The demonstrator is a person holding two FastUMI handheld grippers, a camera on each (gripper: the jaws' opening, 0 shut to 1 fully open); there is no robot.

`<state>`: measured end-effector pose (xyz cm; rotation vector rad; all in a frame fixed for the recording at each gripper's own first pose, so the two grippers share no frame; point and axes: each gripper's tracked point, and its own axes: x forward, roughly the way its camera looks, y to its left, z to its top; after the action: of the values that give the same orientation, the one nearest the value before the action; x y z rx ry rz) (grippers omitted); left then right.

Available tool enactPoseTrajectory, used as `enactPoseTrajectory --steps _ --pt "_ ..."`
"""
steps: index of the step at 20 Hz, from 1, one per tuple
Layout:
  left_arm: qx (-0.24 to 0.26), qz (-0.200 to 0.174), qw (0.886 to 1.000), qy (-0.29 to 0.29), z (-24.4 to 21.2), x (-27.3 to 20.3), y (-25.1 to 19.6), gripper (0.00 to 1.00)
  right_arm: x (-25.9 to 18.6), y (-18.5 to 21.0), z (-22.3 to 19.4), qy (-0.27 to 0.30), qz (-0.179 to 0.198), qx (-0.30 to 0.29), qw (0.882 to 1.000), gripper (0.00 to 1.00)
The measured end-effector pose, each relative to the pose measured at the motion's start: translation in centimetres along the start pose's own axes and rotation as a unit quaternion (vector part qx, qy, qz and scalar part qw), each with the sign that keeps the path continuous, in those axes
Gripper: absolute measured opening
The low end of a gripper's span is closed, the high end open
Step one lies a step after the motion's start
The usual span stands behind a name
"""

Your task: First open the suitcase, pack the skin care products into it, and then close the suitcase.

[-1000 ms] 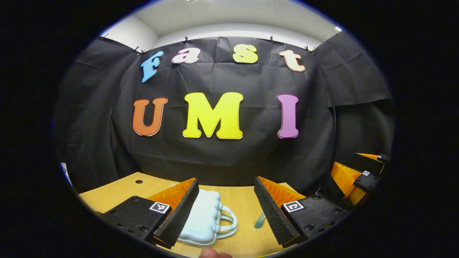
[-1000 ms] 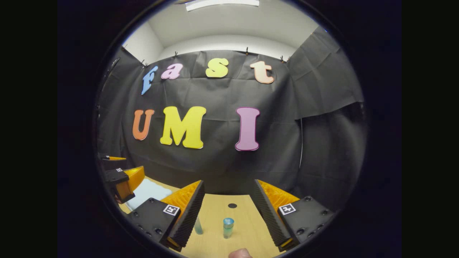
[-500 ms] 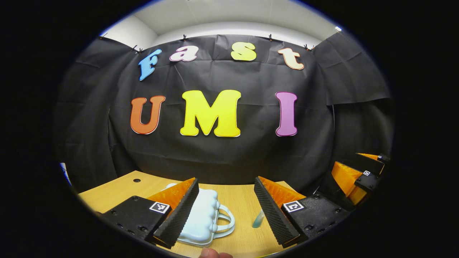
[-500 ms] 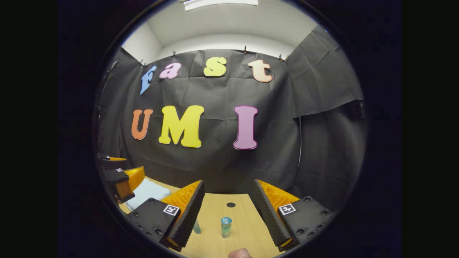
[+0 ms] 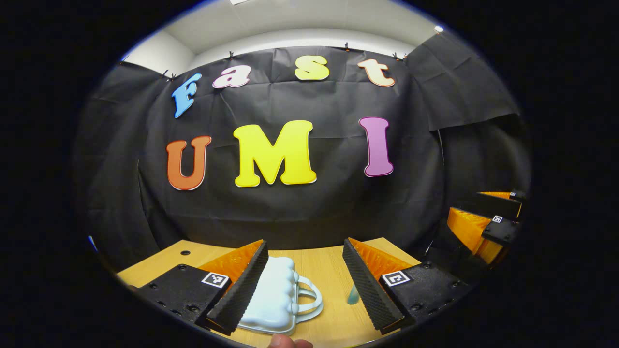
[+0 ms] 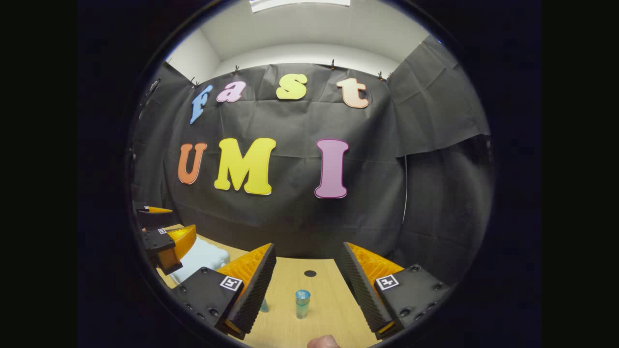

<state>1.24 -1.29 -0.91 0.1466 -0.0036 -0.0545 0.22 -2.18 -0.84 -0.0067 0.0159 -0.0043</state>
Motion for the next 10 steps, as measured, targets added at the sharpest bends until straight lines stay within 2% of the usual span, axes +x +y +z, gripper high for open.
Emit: enactPoseTrajectory --steps 3,5,7,10 --pt "0.027 -0.02 0.999 0.019 -1.6 0.9 -0.3 0.99 -0.4 -0.9 -1.0 0.009 -0.005 -0.005 1.0 0.81" --pt "0.055 -0.064 0.995 0.057 -4.0 1.7 -1.9 0.99 -0.7 -1.7 -1.6 0.015 -0.014 -0.006 1.0 0.81" --pt "0.095 -0.109 0.984 0.107 -7.4 1.9 -3.4 0.99 -1.0 -2.5 -2.4 0.024 -0.024 -0.004 0.999 0.82" --pt "0.185 -0.141 0.959 0.161 -12.2 2.3 -3.6 0.98 -1.4 -3.9 -3.1 0.033 -0.037 -0.009 0.999 0.81"
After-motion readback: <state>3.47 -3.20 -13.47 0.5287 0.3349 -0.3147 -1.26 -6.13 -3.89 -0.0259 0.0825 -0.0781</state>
